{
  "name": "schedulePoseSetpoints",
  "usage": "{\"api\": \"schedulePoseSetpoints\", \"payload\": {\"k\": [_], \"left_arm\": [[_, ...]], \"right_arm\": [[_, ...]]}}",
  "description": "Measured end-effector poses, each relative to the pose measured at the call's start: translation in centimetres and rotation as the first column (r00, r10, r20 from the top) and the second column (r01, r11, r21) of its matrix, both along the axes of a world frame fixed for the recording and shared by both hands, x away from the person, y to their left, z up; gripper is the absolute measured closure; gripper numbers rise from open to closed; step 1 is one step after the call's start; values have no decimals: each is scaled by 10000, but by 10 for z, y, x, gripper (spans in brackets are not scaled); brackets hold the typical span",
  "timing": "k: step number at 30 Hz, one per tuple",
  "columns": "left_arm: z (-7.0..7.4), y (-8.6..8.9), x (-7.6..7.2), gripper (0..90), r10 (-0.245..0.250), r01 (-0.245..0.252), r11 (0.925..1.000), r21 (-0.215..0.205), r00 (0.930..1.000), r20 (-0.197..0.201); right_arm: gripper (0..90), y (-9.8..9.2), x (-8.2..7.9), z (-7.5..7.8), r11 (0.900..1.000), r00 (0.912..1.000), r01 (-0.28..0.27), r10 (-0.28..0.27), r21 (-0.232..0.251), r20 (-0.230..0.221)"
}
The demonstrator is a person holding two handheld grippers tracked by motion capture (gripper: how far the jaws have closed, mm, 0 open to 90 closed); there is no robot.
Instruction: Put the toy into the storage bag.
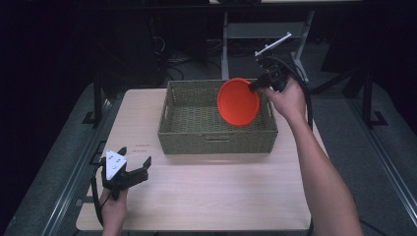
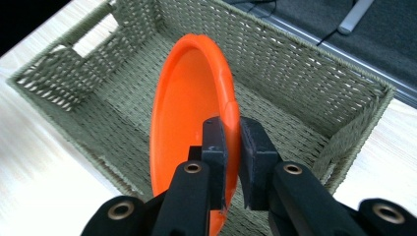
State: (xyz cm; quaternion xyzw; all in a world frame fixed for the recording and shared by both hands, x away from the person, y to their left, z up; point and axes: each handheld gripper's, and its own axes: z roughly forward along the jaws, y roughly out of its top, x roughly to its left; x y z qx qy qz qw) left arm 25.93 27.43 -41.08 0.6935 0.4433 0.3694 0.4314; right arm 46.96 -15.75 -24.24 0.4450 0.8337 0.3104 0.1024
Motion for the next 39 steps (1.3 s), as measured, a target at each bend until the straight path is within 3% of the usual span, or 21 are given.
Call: {"api": "schedulePoseSetpoints", "payload": {"k": [16,27,39], "left_arm": [[0,0,0,128,14,-13,10000,-72,10000,34],[0,0,1,127,17,-17,10000,-91,10000,24],[0,0,0,128,47,-47,9999,-97,10000,42]], "right_arm": [[818,6,9,-12,9996,9997,235,-236,-176,-56],[817,4,15,-29,9985,9979,451,-465,-311,-453],[815,9,20,-45,9982,9971,442,-465,-402,-598]]}}
